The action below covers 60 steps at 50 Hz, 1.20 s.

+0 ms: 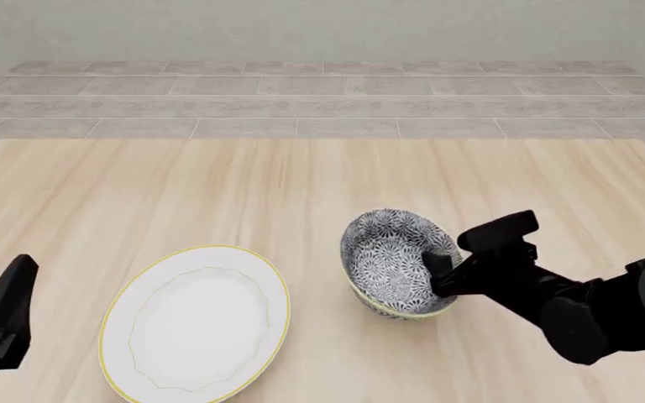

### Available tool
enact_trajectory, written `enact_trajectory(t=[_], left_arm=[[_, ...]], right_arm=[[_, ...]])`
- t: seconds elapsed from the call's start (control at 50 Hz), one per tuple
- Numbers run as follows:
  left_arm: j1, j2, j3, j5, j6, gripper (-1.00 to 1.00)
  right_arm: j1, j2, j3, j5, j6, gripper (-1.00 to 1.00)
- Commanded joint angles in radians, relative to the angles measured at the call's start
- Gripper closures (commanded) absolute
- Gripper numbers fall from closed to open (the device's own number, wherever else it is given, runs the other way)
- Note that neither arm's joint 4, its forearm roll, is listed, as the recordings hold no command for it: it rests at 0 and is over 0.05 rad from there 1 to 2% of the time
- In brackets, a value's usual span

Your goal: Put the bowl on the plate.

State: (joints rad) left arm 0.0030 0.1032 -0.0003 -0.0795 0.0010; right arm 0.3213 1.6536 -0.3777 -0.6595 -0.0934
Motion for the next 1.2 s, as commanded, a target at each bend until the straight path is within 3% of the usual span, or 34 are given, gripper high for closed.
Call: enact_trajectory(t=[0.02,0.06,0.08,0.38,0.48,0.5,0.52,0.54,0.56,0.58,0.76,0.88,1.2], left_arm=[[0.000,0.000,0.000,0.002,0.000,-1.00],[0.000,0.000,0.000,0.001,0.000,-1.00],[0.000,0.000,0.000,0.001,0.000,-1.00],[0.001,0.002,0.000,0.001,-0.001,-1.00],[0.001,0.001,0.000,0.002,0.000,-1.00],[0.001,0.001,0.000,0.002,0.000,-1.00],[0.001,0.001,0.000,0.002,0.000,-1.00],[0.001,0.002,0.000,0.002,0.000,-1.00],[0.001,0.001,0.000,0.003,0.000,-1.00],[0.001,-0.001,0.000,0.004,0.000,-1.00],[0.001,0.001,0.000,0.001,-0.001,-1.00],[0.001,0.002,0.000,0.000,-0.001,-1.00],[0.001,0.065,0.000,-0.060,0.001,-1.00]], right_arm=[[0.002,0.010,0.007,-0.007,0.003,-1.00],[0.001,0.010,0.003,-0.002,0.013,-1.00],[-0.005,0.008,0.005,-0.005,0.011,1.00],[-0.003,-0.019,0.026,-0.012,0.004,1.00],[-0.035,-0.035,0.034,-0.015,-0.028,1.00],[-0.089,-0.009,0.021,-0.004,-0.081,1.00],[-0.049,-0.022,0.020,-0.003,-0.034,1.00],[-0.103,0.003,0.011,0.006,-0.090,1.00],[-0.066,-0.013,0.007,0.019,-0.045,1.00],[-0.061,-0.023,0.007,0.028,-0.037,1.00],[-0.064,-0.057,-0.019,0.089,-0.034,1.00],[-0.078,-0.130,0.016,0.067,-0.064,1.00],[-0.083,-0.141,-0.014,0.094,-0.037,1.00]])
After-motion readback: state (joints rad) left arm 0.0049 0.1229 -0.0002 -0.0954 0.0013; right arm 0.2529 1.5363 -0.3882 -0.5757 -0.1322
